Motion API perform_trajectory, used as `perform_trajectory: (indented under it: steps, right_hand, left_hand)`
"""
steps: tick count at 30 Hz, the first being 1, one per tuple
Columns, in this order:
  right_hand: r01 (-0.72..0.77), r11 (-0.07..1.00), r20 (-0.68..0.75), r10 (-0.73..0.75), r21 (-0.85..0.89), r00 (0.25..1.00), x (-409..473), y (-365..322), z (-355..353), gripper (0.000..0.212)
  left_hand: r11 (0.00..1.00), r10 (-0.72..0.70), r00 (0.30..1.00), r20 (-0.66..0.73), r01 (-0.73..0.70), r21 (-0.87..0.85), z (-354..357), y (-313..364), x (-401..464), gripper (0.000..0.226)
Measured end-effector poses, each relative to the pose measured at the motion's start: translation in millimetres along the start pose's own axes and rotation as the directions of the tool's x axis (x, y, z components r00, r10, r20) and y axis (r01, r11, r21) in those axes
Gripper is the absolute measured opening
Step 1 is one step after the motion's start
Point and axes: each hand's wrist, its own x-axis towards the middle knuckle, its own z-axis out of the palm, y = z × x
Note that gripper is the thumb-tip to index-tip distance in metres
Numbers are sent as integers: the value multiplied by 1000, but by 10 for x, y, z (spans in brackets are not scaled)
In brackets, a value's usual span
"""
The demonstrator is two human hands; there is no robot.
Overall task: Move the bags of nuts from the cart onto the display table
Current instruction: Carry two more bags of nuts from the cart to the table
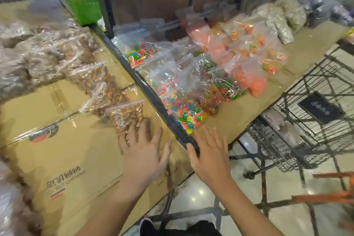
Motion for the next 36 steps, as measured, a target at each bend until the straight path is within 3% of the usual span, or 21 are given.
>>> perform_trajectory:
  steps: [7, 15, 20, 26, 29, 36]
  right_hand:
    - [-165, 986, -39, 166, 12, 985, -295, 1092, -343, 59]
    - [-376, 926, -63, 378, 33, 924, -712, 2603, -695, 67]
    - [-471, 880, -77, 474, 59, 877, -855, 3273, -878, 63]
    - [-541, 836, -72, 548, 94, 833, -693, 3837, -960, 63]
    - [-565, 818, -61, 573, 112, 817, -456, 4130, -964, 66]
    - [-566, 821, -23, 569, 82, 822, 477, 5071, -902, 62]
  left_hand:
    - [976, 211, 977, 29, -213, 52, 167, 1193, 154, 62]
    - [895, 440, 894, 82, -444, 37, 598, 2878, 285, 62]
    - [871, 476, 863, 171, -489, 42, 828, 3674, 371, 65]
    - [795, 601, 791, 115, -606, 20, 1018, 4349, 694, 60]
    - [768, 636, 764, 111, -640, 4, 1123, 4690, 981, 62]
    - [768, 614, 746, 259, -640, 25, 1719, 5505, 2043, 65]
